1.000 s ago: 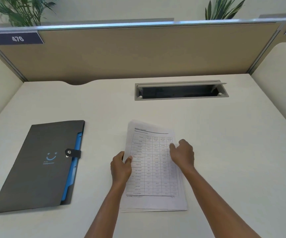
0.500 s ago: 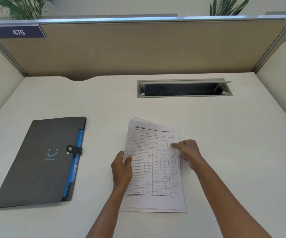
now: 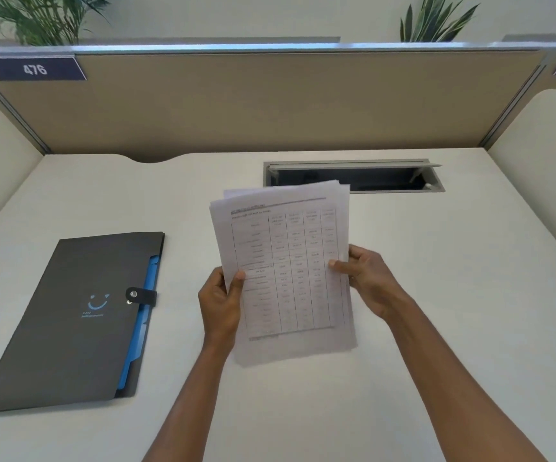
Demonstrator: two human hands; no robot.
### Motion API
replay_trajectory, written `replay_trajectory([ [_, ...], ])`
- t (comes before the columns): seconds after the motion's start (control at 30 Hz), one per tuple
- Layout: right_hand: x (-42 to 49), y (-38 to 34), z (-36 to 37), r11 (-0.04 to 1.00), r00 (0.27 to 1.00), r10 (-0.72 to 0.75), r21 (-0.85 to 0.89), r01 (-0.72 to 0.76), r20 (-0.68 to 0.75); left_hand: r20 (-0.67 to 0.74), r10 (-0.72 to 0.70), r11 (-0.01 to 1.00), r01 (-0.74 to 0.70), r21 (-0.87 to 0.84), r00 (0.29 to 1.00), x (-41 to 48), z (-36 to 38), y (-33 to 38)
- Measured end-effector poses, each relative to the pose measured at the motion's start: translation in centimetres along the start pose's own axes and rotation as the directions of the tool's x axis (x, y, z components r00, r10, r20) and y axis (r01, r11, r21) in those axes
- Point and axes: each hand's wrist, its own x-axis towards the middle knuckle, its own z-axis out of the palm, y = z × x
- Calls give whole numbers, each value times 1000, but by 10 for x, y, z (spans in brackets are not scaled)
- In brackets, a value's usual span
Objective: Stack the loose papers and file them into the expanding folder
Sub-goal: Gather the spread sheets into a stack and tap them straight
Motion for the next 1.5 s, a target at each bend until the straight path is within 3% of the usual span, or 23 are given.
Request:
replay_trajectory([
  [0.2,-3,-39,-1,971,969,-236,-61,231,-80,88,171,983,-163,-84,981,23,9,56],
  [0.47,-5,-55,-14,938,920,-341,-4,348,193,238,226,963,-180,-200,945,30,8,84],
  [0.83,-6,-19,-9,970,966,-226,-62,235,129,349,60,980,13,-201,935,25,-12,30],
  [1.17,-7,-26,9,950,961,-225,-185,253,159,310,41,998,-22,-63,950,32,-1,31],
  [1.33,-6,-29,8,944,956,-271,-161,287,117,301,97,995,-86,-50,949,40,4,38],
  [1.5,-7,-16,9,958,966,-218,-157,238,135,291,51,999,-46,-24,955,34,8,24],
])
